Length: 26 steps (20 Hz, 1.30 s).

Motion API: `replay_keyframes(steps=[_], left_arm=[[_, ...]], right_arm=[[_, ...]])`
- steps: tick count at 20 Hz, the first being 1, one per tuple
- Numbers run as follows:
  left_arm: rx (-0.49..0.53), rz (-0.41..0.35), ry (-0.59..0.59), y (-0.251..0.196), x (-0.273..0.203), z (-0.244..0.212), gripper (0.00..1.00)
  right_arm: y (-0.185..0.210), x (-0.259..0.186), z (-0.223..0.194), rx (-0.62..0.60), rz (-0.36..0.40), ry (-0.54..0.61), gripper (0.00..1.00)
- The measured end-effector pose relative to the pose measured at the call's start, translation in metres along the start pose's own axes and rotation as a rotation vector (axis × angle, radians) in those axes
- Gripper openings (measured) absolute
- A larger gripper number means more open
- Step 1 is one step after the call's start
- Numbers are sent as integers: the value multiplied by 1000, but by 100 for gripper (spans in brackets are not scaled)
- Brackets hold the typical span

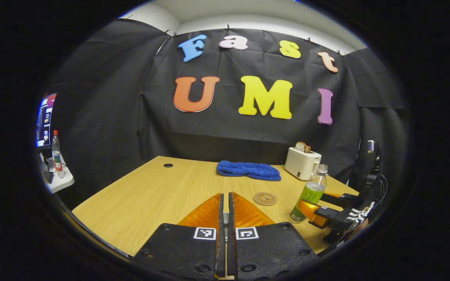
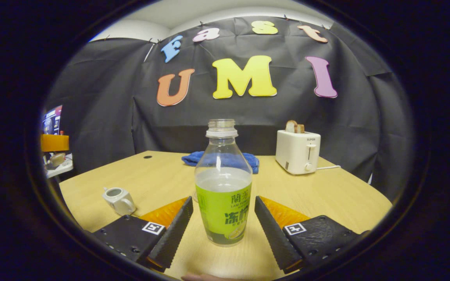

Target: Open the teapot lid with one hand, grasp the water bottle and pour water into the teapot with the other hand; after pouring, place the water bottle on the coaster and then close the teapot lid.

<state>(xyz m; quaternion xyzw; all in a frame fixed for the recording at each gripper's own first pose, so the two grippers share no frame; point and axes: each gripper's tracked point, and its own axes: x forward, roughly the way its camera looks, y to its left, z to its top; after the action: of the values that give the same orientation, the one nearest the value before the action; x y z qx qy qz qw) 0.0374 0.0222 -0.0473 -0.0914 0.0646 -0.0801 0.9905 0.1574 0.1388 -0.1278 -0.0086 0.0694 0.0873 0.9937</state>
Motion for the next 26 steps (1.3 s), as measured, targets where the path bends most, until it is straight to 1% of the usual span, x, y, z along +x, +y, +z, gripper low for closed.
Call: replay_keyframes(steps=[1, 2, 3, 4, 5, 9, 13, 16, 19, 24, 25, 26], left_arm=[[0, -8, -1, -1, -3, 0, 4], [6, -13, -7, -2, -5, 2, 4], [16, -20, -6, -4, -7, 1, 4], [24, -27, -2, -5, -8, 0, 4], [27, -28, -2, -5, -9, -1, 4], [32, -39, -9, -5, -12, 4, 4], [31, -29, -20, 5, -15, 9, 4], [41, -14, -24, 16, -17, 11, 4], [45, 1, -33, 28, -21, 16, 4], [36, -5, -54, 44, -30, 22, 4], [44, -7, -41, 46, -30, 18, 4], [51, 1, -29, 51, -29, 14, 4]], right_arm=[[0, 4, -1, -10, -11, 6, 96], [-3, 8, -2, -16, -28, 9, 93], [-2, 11, -1, -17, -29, 10, 90], [1, 13, -2, -19, -27, 10, 80], [1, 13, -1, -23, -29, 6, 77], [5, 12, 0, -45, -33, 25, 74], [13, 3, 14, -121, -37, 21, 72], [17, -5, 26, -230, -61, 6, 73], [24, -5, 28, -378, -90, 13, 72], [43, -1, 13, -644, -109, 62, 73], [47, 0, 10, -688, -108, 67, 73], [50, 0, 10, -730, -126, 67, 73]])
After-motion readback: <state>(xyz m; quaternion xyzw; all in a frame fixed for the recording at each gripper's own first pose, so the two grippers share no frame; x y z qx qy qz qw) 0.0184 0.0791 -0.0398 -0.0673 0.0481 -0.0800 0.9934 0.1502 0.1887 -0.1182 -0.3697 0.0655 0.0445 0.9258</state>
